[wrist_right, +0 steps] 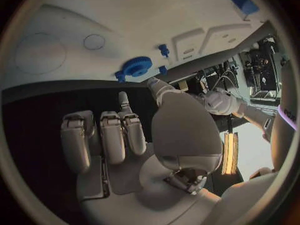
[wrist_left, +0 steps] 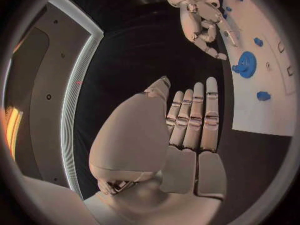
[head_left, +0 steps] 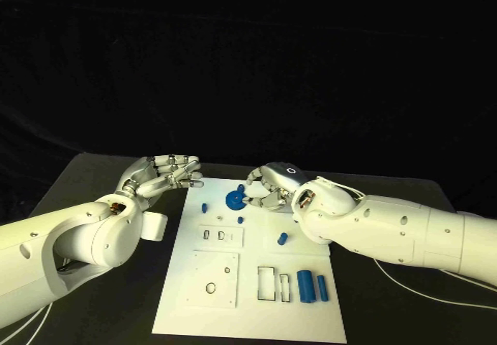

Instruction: Assemble the parts on the task board

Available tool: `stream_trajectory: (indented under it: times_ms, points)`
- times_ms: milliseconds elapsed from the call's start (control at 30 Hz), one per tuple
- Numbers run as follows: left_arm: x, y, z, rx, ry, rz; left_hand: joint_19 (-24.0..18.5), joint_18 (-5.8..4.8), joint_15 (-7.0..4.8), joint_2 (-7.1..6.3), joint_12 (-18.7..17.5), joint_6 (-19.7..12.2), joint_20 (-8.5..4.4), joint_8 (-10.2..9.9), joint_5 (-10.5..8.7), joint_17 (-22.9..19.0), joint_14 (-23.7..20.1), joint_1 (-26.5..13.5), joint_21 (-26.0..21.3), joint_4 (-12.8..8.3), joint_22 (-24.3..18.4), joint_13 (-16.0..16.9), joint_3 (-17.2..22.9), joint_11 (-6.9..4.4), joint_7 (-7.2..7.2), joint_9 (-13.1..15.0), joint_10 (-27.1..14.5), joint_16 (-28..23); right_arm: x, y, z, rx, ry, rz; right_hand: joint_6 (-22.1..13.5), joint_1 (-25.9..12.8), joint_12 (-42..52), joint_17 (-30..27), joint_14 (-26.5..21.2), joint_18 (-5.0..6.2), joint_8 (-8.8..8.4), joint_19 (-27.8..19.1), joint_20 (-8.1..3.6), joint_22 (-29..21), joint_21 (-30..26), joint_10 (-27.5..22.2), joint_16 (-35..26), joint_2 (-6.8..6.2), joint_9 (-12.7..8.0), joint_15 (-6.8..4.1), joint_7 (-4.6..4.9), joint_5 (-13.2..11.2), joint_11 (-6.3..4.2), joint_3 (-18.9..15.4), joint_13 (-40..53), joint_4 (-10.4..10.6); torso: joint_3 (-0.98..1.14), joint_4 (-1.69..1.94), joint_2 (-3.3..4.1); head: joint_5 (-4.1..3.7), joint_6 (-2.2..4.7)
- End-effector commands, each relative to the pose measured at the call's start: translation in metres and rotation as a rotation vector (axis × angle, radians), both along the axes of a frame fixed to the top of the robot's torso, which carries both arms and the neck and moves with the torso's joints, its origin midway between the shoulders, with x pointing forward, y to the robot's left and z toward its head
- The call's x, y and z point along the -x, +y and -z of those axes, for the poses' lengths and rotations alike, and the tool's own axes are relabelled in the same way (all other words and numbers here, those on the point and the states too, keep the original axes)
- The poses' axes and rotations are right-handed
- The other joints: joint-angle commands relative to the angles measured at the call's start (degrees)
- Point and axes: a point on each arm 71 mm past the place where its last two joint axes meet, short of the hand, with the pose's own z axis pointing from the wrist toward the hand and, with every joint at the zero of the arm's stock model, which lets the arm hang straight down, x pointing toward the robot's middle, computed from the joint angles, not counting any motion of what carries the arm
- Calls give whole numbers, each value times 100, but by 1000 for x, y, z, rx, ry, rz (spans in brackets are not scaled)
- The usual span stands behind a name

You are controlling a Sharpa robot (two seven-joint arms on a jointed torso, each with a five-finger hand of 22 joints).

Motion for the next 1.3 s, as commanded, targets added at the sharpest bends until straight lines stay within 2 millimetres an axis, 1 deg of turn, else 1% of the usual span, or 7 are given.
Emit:
stream_trajectory:
  times_ms: [33, 100, 233, 367, 733, 1167, 1300]
  points:
    - [0, 0, -1, 12, -1, 16, -8, 50, 5, -27, -25, -33, 0, -30, -25, 9, -50, -52, 24, 6, 9, -2, 21, 7, 22, -6, -38, -37, 3, -20, -12, -142, 67, -33, -93, 142, 13, 1493, 594, -82, -72, 601, 33, 1506, 32, 607, 21, -15, -13, 17, 16, -81, 19, -31, 1505, -18, 20, -47, -22, -40, 14]
    - [0, 1, -1, 12, 0, 14, -8, 50, 5, -27, -25, -33, 0, -30, -25, 9, -50, -52, 24, 6, 9, -2, 21, 7, 22, -6, -38, -37, 4, -38, -15, -162, 127, -31, -114, 414, 13, 1478, 591, -82, -134, 601, 59, 1506, 32, 607, 18, 8, -9, 45, 35, -173, 52, 29, 1505, -147, 29, -83, -36, -32, 29]
    - [-1, 2, -1, 12, 0, 15, -8, 50, 5, -27, -25, -33, 0, -30, -25, 9, -50, -52, 24, 6, 9, -2, 21, 7, 22, -6, -38, -37, 5, -68, -16, -209, 217, -48, 116, 674, 13, 1400, 573, -67, -58, 566, 54, 1457, -10, 607, 1, 27, 43, 24, -2, -184, 13, 133, 1505, -305, 49, -144, -57, -48, 40]
    - [-2, 1, 0, 17, -1, 23, -10, 50, 6, -29, -27, -34, 0, -31, -24, 11, -52, -51, 25, 4, 9, -2, 23, 6, 20, -6, -38, -40, 7, -99, -18, -270, 259, -51, 275, 906, 13, 1364, 565, -35, -19, 489, 24, 1350, -101, 607, -8, 32, 68, -13, -40, -213, -25, 248, 1505, -468, 84, -189, -67, -39, 78]
    - [-4, 2, 1, 20, -2, 26, -19, 50, 5, -38, -24, -22, 1, -25, -24, 18, -56, -48, 27, -4, 10, 2, 26, 0, 13, -4, -19, -45, 9, -159, -8, -249, 234, 58, 217, 1035, 13, 1409, 575, -50, -138, 524, 9, 1399, -61, 607, 2, -90, 30, -13, -19, -82, -14, 322, 1505, -624, 144, -216, -72, -61, 50]
    - [-4, 2, 1, 18, 0, 24, -20, 51, 4, -40, -23, -19, 1, -24, -23, 19, -57, -47, 28, -6, 10, 3, 27, -1, 11, -4, -15, -46, 7, -173, 22, -208, 262, 130, 82, 1015, 13, 1417, 577, -44, -256, 511, 24, 1380, -78, 607, 4, -140, -2, 6, 2, -101, 6, 301, 1505, -658, 105, -193, -75, -96, -30]
    - [-4, 2, 1, 18, 0, 23, -20, 51, 4, -40, -23, -19, 1, -24, -23, 19, -57, -47, 28, -6, 10, 3, 27, -1, 11, -4, -15, -46, 7, -172, 32, -200, 278, 140, 11, 1004, 13, 1421, 578, -43, -309, 508, 34, 1377, -81, 607, 5, -159, -15, 20, 24, -101, 24, 284, 1505, -671, 108, -197, -70, -81, -52]
